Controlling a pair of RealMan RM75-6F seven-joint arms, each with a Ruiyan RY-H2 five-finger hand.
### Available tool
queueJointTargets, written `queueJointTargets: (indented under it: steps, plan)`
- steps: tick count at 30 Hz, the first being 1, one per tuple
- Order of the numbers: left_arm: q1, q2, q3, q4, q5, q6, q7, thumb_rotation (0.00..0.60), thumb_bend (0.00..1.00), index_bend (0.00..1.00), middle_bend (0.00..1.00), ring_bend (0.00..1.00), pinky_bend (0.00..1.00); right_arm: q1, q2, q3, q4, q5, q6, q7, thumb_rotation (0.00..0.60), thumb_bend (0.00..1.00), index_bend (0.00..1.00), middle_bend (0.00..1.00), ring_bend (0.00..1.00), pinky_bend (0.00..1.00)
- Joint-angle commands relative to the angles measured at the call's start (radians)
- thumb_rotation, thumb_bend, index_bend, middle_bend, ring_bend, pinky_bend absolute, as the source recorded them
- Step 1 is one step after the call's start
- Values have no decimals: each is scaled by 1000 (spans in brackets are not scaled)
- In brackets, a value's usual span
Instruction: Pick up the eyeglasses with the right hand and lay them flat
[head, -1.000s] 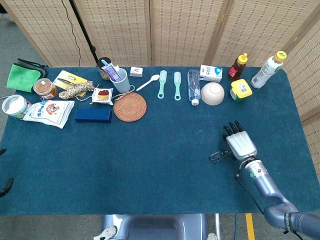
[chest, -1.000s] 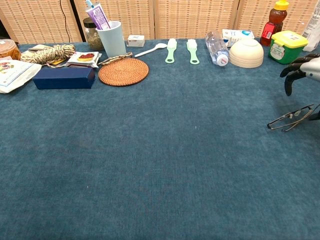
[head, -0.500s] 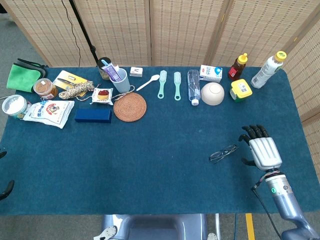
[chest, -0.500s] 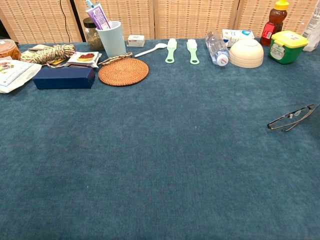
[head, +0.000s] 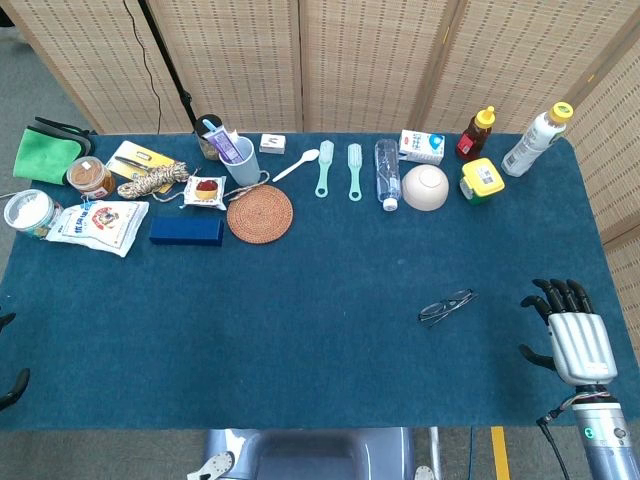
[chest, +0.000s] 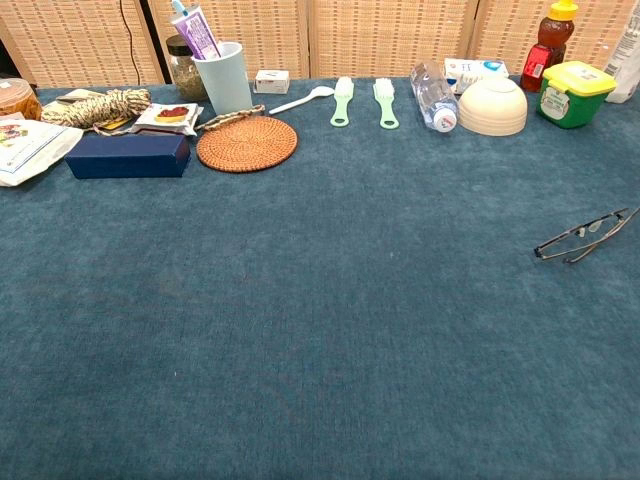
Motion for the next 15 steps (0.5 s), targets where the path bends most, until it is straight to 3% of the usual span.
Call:
queueJointTargets:
  steps: [1, 15]
  plan:
    - [0, -5, 1, 4, 1, -2, -1, 600, 340, 154, 82, 77, 0, -18, 8, -5, -9, -1, 10, -5, 600, 31, 343, 176, 133, 81]
    - [-10, -7, -5, -4, 11, -10, 9, 600, 340, 154, 82, 77, 0, -42, 13, 10, -9, 3, -8, 3, 600, 30, 341, 174, 133, 81]
